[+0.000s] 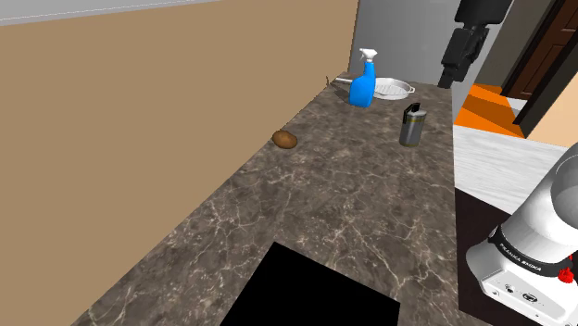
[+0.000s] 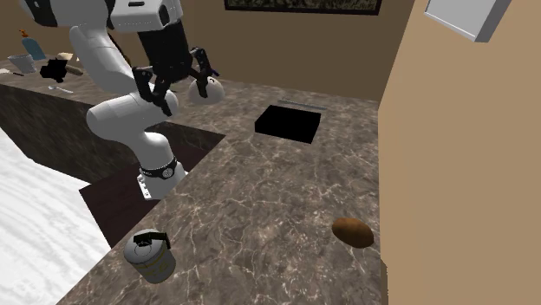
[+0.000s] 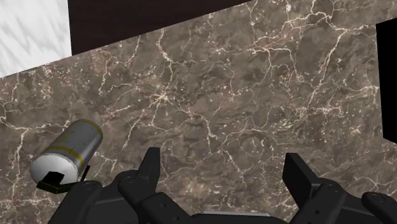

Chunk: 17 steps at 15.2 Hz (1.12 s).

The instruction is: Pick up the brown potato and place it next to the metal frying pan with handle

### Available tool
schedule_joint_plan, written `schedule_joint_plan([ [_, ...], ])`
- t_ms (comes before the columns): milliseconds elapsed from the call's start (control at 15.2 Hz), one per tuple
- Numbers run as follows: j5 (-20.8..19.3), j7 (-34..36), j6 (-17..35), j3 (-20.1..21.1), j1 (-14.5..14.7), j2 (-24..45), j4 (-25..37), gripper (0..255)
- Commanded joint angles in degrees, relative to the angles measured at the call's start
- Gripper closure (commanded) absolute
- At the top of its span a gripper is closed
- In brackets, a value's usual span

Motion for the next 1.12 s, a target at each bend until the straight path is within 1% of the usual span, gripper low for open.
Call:
schedule_joint_plan([
  [0,0.0,0.0,0.0,0.0,0.0,0.0,0.0,0],
  [264,1.3,2.3,6.3,2.4,0.3,7.4,1.0,0],
  [528,2.0,4.6,12.0,4.6,0.5,15.5,3.3,0],
  [1056,1.5,9.6,20.9,8.4,0.6,32.8,11.5,0],
])
